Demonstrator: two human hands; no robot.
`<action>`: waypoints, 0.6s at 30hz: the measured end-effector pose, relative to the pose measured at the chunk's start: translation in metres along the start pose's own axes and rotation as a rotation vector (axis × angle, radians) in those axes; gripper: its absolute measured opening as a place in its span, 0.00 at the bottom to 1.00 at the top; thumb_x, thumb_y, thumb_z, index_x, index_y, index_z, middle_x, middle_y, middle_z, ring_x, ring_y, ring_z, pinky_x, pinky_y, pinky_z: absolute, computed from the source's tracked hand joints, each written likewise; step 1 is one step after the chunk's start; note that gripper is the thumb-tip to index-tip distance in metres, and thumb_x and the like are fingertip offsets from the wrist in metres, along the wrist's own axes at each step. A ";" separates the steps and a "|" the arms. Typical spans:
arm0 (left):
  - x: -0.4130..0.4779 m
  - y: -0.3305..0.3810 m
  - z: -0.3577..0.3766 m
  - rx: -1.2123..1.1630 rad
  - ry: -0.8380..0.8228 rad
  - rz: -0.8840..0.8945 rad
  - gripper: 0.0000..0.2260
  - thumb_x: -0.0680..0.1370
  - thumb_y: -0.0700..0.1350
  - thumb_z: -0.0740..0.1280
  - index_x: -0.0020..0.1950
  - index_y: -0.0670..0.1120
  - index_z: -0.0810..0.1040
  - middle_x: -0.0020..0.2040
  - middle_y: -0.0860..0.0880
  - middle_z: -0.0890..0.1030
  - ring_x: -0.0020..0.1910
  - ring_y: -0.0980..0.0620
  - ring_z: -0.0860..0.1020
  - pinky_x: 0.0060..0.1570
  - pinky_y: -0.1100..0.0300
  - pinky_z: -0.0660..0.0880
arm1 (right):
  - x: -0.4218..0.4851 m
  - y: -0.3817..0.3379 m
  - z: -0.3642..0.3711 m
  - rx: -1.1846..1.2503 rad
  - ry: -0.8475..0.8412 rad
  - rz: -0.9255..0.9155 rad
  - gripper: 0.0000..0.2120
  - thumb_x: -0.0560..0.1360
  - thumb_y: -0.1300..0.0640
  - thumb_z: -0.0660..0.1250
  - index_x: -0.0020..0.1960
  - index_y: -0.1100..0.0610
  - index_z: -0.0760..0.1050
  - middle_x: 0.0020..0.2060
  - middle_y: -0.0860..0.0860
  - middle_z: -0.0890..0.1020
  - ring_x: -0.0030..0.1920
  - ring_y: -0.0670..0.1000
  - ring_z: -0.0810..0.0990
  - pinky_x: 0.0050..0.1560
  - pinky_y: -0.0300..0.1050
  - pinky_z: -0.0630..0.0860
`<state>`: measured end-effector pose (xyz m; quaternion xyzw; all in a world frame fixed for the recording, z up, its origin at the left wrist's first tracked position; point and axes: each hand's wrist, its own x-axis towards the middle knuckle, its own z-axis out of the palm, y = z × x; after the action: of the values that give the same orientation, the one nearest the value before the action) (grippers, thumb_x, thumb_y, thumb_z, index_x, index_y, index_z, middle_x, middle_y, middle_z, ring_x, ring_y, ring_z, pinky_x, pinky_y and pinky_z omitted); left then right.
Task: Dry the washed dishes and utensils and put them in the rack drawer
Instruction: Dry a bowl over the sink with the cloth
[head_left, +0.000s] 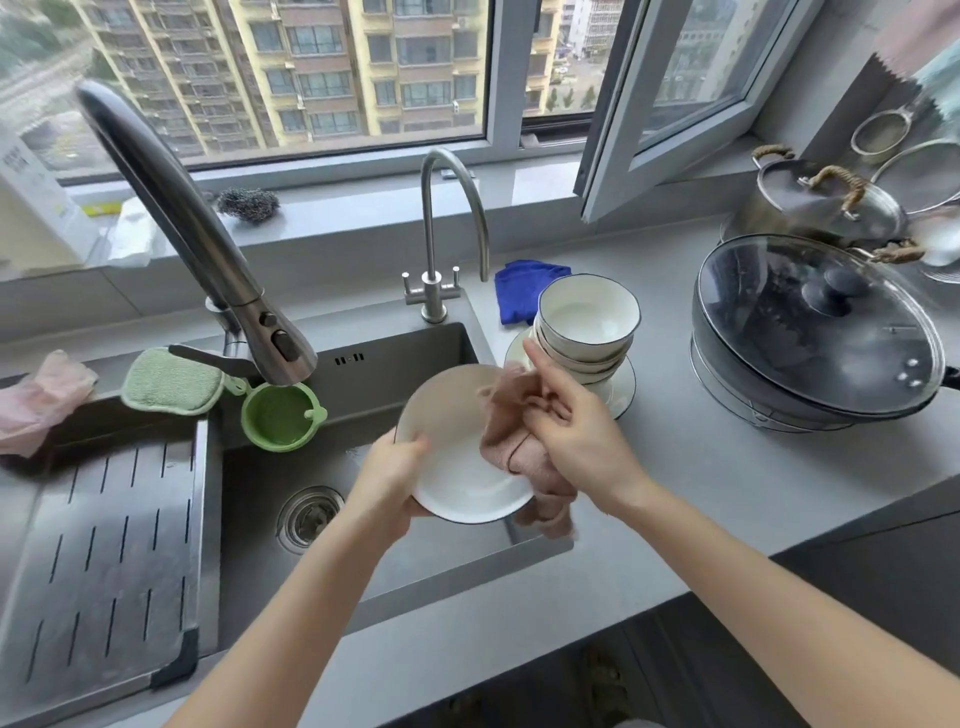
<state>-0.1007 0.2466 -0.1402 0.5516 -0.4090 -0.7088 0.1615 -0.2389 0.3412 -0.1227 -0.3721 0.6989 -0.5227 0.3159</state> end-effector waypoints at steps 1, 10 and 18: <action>0.001 -0.001 -0.003 -0.097 -0.017 -0.111 0.08 0.82 0.38 0.56 0.58 0.46 0.70 0.50 0.43 0.76 0.43 0.41 0.76 0.35 0.43 0.74 | -0.006 -0.002 -0.006 0.109 0.049 -0.027 0.28 0.77 0.72 0.59 0.68 0.44 0.67 0.52 0.42 0.81 0.54 0.42 0.79 0.61 0.32 0.70; 0.011 -0.011 0.009 -0.485 -0.261 -0.352 0.27 0.72 0.23 0.45 0.69 0.34 0.66 0.47 0.35 0.80 0.36 0.36 0.81 0.34 0.45 0.80 | -0.022 0.022 0.040 -0.013 0.217 -0.343 0.19 0.77 0.55 0.54 0.64 0.41 0.69 0.70 0.50 0.68 0.71 0.46 0.65 0.70 0.43 0.64; 0.001 0.015 -0.018 -0.053 -0.378 -0.298 0.15 0.74 0.24 0.54 0.54 0.36 0.72 0.50 0.33 0.78 0.40 0.32 0.81 0.34 0.46 0.81 | 0.060 -0.011 0.002 0.321 -0.145 0.140 0.15 0.79 0.48 0.58 0.48 0.53 0.82 0.43 0.56 0.81 0.50 0.59 0.77 0.53 0.45 0.71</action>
<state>-0.0880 0.2295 -0.1305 0.4591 -0.3273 -0.8259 -0.0099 -0.2661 0.2875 -0.1155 -0.3043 0.6061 -0.5761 0.4563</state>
